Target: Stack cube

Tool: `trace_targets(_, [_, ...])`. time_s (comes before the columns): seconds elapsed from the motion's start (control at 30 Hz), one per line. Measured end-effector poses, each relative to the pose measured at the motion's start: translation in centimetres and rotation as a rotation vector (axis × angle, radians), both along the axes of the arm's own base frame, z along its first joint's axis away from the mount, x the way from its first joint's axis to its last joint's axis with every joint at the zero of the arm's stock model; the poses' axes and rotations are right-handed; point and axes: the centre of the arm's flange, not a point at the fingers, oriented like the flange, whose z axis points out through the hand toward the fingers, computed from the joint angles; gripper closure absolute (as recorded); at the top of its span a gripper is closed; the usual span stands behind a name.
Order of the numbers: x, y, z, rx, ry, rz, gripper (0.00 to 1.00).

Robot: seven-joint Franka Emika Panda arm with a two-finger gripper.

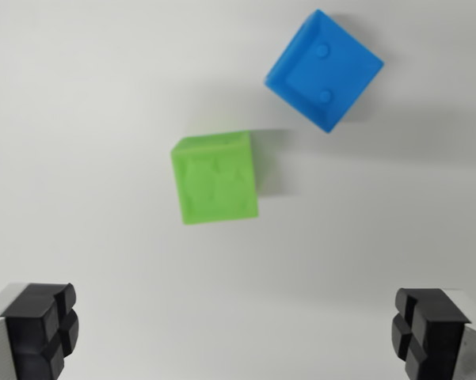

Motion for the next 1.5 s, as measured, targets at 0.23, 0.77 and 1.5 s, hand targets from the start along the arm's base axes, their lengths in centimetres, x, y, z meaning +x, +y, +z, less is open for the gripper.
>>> trace_targets(0.23, [-0.7,0.6,-2.7,-0.001,0.0,0.049,0.0])
trace_targets(0.77, [-1.8,1.5,-9.3,-0.005,0.001,0.126,0.0])
trace_targets(1.5, [-1.9,1.6,-17.7,-0.009,0.003,0.131,0.0])
